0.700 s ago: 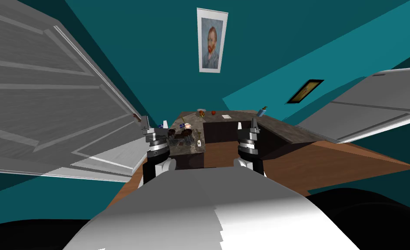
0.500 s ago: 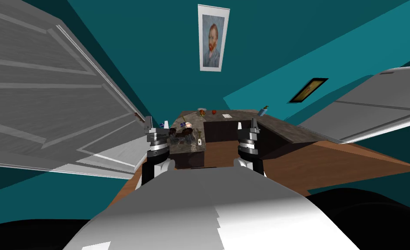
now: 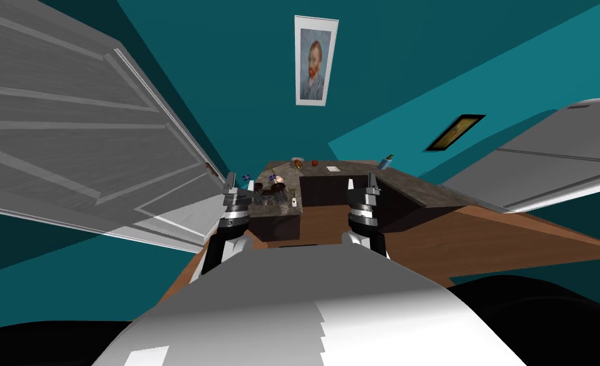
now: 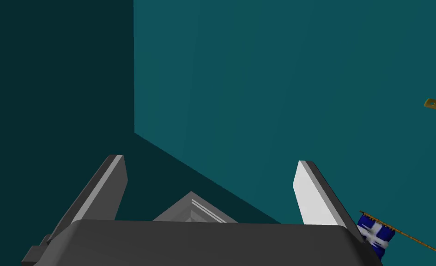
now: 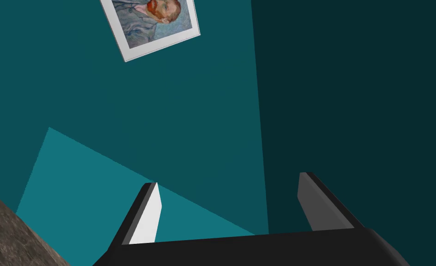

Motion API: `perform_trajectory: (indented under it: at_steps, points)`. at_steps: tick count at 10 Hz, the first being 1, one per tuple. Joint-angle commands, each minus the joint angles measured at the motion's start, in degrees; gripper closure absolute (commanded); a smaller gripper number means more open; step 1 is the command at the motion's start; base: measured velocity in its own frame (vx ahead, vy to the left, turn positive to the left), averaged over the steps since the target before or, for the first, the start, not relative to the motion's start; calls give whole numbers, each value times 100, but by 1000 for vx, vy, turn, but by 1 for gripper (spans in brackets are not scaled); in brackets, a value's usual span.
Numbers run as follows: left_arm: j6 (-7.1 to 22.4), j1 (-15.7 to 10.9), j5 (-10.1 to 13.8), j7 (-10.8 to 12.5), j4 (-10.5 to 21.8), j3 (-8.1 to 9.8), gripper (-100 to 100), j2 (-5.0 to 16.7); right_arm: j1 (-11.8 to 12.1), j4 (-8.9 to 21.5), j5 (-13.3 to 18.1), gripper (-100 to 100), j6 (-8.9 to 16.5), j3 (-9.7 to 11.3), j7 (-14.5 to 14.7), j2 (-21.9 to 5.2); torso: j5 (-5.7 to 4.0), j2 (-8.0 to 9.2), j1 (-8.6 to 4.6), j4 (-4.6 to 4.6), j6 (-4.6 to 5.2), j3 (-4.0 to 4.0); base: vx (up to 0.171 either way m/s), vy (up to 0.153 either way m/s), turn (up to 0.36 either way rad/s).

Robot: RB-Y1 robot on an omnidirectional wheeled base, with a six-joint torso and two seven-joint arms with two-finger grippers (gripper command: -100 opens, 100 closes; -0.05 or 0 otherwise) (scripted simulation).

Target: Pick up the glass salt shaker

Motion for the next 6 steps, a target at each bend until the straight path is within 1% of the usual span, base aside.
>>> perform_trajectory:
  at_steps: [1, 2, 3, 4, 5, 6]
  points:
    - [286, -14, 41, 91, -3, -35, -100, 120, 0, 0, 0, 0, 0, 0, 0, 0, 0, 0, 0, 0, 0, 0, -57, 6, 45]
    - [461, -16, 84, 182, -2, -62, -100, 213, 0, 0, 0, 0, 0, 0, 0, 0, 0, -7, -1, -2, -1, -4, -64, 10, 74]
    - [583, -16, 84, 182, -2, -62, -100, 213, 0, 0, 0, 0, 0, 0, 0, 0, 0, -7, 0, -2, -1, -5, -52, 2, 19]
    - [779, -20, 129, 281, 0, -90, -100, 296, 0, 0, 0, 0, 0, 0, 0, 0, -1, -11, -3, -3, 0, -7, -62, 6, 40]
    - [856, -20, 129, 281, 0, -90, -100, 296, 0, 0, 0, 0, 0, 0, 0, 0, -1, -9, -2, -3, -1, -6, -48, 6, 28]
    - [1095, -26, 177, 386, 3, -119, -100, 367, 0, 0, 0, 0, 0, 0, 0, 0, -1, -13, -3, -3, 0, -8, -49, 4, 40]
